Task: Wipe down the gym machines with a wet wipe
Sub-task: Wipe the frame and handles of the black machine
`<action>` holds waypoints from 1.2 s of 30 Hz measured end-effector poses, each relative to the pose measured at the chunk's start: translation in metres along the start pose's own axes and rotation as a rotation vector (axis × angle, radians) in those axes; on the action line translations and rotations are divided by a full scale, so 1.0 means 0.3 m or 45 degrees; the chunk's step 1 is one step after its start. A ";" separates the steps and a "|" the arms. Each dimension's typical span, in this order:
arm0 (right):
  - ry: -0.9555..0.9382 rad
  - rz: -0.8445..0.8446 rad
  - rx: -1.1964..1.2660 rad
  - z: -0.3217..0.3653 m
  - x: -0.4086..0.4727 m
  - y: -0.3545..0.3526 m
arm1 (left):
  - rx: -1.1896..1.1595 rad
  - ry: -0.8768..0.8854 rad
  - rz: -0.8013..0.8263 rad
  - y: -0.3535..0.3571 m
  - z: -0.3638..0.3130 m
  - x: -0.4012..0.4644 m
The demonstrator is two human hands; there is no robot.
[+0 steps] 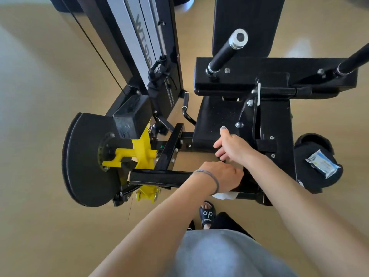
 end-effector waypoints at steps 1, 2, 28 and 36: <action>0.014 0.028 -0.008 -0.001 0.009 0.000 | -0.089 -0.067 0.070 -0.009 0.001 0.011; 0.021 0.059 -0.030 -0.002 0.013 0.002 | -0.152 -0.114 0.129 -0.013 0.020 0.011; -0.220 0.697 -0.354 0.171 -0.035 0.332 | -0.629 -0.615 0.734 -0.023 0.642 -0.203; -0.052 0.793 -0.445 0.244 0.073 0.460 | -0.776 -0.470 0.474 0.228 0.787 -0.062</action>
Point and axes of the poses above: each hand's wrist, its own x-axis towards the middle knuckle, its own y-axis out of the palm, z = x × y, the point moved 1 cm from there along x, towards the middle knuckle, and after that the axes turned 9 degrees about -z, right-handed, at the moved point
